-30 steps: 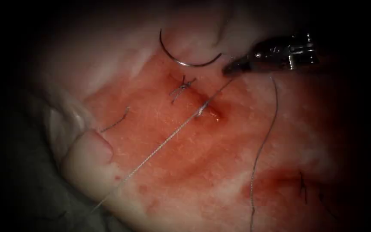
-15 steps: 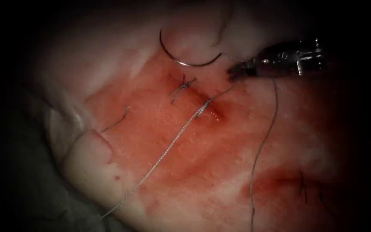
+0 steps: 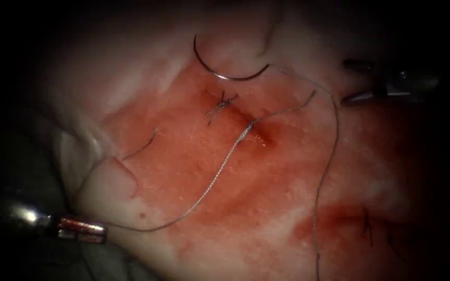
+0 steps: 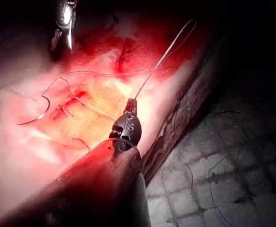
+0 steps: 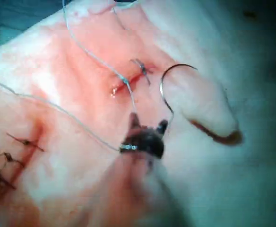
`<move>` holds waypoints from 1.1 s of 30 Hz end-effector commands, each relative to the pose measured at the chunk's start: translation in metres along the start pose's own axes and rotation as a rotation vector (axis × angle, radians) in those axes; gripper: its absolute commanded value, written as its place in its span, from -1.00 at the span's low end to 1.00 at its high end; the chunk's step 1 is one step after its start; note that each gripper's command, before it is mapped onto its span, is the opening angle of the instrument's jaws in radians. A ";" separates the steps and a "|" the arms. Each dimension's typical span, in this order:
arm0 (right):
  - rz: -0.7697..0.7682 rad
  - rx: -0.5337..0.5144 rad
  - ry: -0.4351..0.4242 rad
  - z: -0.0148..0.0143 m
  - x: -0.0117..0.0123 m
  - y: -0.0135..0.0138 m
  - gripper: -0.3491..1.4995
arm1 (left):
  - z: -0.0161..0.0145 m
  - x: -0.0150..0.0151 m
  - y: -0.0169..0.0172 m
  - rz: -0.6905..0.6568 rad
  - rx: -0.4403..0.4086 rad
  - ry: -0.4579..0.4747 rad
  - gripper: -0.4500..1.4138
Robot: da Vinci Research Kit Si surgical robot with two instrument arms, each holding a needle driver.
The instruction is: Wound Closure
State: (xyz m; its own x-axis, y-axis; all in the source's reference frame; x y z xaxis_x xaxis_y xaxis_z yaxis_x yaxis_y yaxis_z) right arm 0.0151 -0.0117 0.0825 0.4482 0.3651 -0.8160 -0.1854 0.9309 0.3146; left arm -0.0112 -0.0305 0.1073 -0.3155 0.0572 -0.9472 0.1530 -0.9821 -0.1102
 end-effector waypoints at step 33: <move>-0.029 0.205 0.200 0.0243 0.0068 -0.0158 0.07 | 0.0034 0.0009 -0.0165 0.185 0.017 0.102 -1.00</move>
State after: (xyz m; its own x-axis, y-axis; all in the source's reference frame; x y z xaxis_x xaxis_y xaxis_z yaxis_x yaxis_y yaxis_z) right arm 0.0418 -0.0232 0.0834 0.2641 0.3502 -0.8987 0.0141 0.9302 0.3667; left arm -0.0166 -0.0144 0.1092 -0.1876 -0.1118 -0.9759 0.1839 -0.9799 0.0770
